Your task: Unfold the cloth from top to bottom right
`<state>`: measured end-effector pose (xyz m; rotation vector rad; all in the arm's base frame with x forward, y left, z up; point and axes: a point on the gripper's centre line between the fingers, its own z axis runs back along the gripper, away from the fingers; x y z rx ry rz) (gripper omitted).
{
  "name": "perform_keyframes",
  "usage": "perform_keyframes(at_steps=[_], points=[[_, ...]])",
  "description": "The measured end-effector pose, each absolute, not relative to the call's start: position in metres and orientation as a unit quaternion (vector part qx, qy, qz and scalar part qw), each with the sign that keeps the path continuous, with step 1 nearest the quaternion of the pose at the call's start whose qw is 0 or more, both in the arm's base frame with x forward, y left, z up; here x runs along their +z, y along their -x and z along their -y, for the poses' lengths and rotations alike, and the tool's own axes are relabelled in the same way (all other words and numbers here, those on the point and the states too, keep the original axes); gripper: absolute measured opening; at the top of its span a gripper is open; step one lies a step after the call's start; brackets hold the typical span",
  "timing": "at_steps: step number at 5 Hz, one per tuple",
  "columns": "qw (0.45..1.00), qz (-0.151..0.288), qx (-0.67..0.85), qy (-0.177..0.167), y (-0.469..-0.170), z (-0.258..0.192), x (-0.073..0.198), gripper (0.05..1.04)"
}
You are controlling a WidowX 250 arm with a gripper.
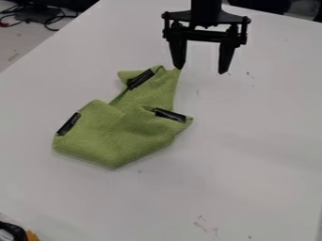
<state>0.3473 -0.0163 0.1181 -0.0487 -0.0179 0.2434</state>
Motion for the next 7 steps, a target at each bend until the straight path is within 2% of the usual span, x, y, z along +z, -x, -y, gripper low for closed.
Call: perform_keyframes(at_steps=[1, 2, 3, 4, 6, 7], points=[[0.993, -0.014, 0.112, 0.022, -0.345, 0.016, 0.102, 0.999], [0.999, -0.024, 0.019, 0.031, -0.339, 0.015, 0.089, 0.999], [0.996, -0.041, -0.071, 0.026, -0.325, 0.008, 0.073, 0.999], [0.986, -0.056, -0.159, 0.014, -0.317, -0.013, 0.069, 0.999], [0.972, -0.061, -0.228, -0.007, -0.320, -0.041, 0.056, 0.999], [0.969, -0.074, -0.234, 0.003, -0.322, -0.043, 0.048, 0.999]])
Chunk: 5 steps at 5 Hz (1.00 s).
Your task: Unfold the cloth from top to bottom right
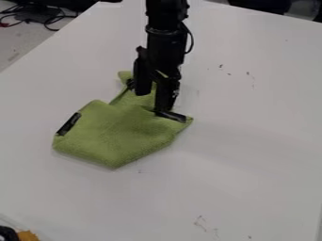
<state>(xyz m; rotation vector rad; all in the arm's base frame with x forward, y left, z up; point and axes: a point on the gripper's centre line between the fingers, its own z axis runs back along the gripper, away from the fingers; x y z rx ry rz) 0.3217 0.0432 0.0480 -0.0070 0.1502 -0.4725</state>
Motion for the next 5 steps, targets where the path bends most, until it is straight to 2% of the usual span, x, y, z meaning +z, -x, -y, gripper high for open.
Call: perform_keyframes(at_steps=[1, 2, 3, 4, 5], points=[[0.971, -0.069, -0.230, 0.009, -0.322, -0.048, 0.043, 0.999], [0.974, -0.079, -0.213, 0.015, -0.309, -0.047, 0.032, 0.999], [0.974, -0.063, -0.219, 0.018, -0.313, -0.048, 0.034, 0.999], [0.974, -0.069, -0.215, 0.022, -0.312, -0.049, 0.028, 0.948], [0.974, -0.068, -0.215, 0.018, -0.311, -0.049, 0.027, 0.661]])
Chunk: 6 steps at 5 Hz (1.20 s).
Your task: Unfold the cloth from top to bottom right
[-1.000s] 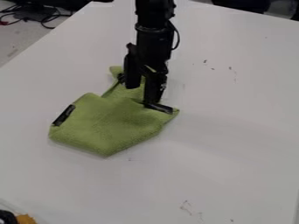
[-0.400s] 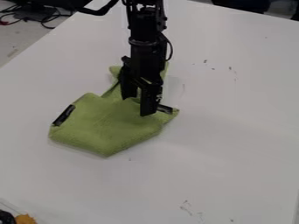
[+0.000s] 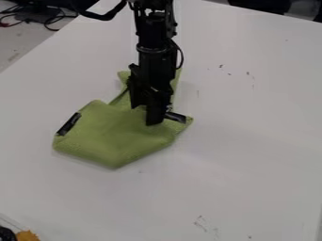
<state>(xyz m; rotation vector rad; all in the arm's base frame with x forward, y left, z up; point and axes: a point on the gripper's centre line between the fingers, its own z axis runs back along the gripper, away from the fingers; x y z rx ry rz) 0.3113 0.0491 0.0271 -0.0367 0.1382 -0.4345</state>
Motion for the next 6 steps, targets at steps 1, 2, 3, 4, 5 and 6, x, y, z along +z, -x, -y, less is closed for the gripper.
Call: perform_keyframes(at_steps=[1, 2, 3, 4, 5, 6], points=[[0.973, -0.068, -0.222, 0.016, -0.312, -0.050, 0.027, 0.351], [0.972, -0.065, -0.224, 0.016, -0.311, -0.050, 0.025, 0.142], [0.973, -0.073, -0.220, 0.018, -0.306, -0.047, 0.021, 0.059], [0.972, -0.060, -0.229, 0.010, -0.295, -0.032, 0.032, 0.054], [0.973, -0.035, -0.229, 0.000, -0.281, -0.015, 0.043, 0.054], [0.974, -0.019, -0.226, -0.014, -0.269, 0.002, 0.052, 0.054]])
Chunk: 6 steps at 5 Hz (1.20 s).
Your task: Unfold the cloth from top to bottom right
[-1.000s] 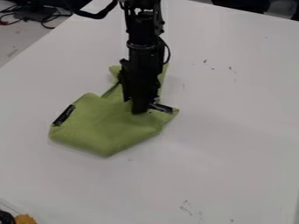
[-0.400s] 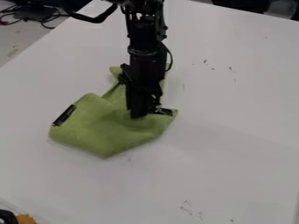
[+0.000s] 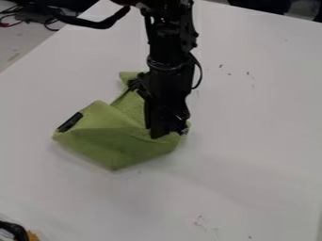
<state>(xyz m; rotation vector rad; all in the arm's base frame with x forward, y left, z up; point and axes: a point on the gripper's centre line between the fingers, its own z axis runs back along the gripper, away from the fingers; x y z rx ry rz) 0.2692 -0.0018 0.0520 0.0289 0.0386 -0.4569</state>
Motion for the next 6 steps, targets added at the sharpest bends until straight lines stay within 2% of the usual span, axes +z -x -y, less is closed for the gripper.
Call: perform_keyframes(at_steps=[3, 5, 6], points=[[0.979, 0.002, -0.201, -0.023, -0.230, 0.040, 0.023, 0.054], [0.979, 0.063, -0.189, -0.035, -0.202, 0.059, 0.022, 0.054], [0.981, 0.057, -0.180, -0.033, -0.197, 0.064, 0.020, 0.078]])
